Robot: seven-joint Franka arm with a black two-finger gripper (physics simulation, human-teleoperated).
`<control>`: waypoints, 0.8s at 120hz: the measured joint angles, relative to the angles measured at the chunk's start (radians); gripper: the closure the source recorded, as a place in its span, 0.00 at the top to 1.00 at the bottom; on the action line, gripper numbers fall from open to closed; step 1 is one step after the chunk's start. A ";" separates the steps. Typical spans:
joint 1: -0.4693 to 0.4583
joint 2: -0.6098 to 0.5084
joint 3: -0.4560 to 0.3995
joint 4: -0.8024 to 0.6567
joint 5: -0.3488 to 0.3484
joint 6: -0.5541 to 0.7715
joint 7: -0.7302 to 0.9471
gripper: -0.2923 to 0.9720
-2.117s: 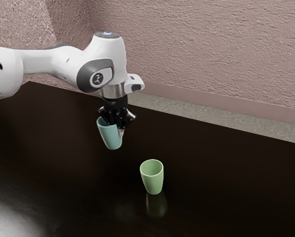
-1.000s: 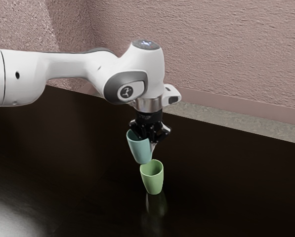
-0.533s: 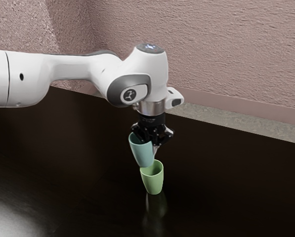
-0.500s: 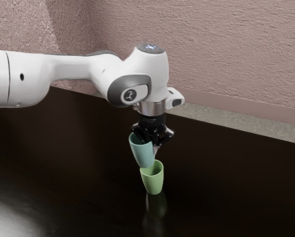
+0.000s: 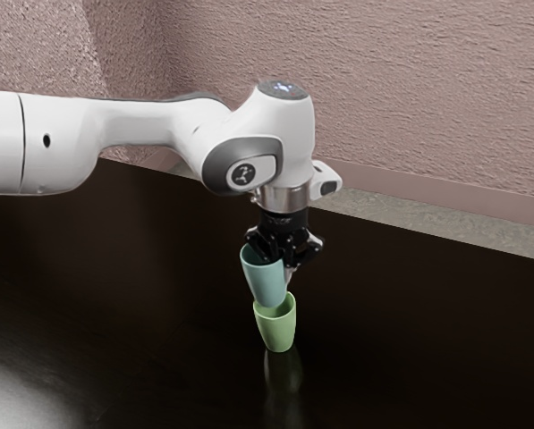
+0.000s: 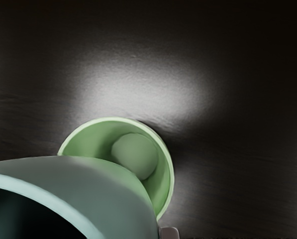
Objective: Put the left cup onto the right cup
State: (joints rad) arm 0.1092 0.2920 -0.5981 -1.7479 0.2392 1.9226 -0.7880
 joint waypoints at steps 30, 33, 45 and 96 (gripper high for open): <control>0.000 0.019 0.000 -0.001 0.001 0.005 -0.019 0.16; 0.000 0.021 0.000 -0.001 0.001 0.005 -0.020 0.16; 0.000 0.028 0.000 0.000 0.006 0.006 -0.026 0.16; 0.000 0.052 0.000 0.022 0.040 0.008 -0.046 0.16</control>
State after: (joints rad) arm 0.1092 0.3444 -0.5982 -1.7264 0.2796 1.9301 -0.8345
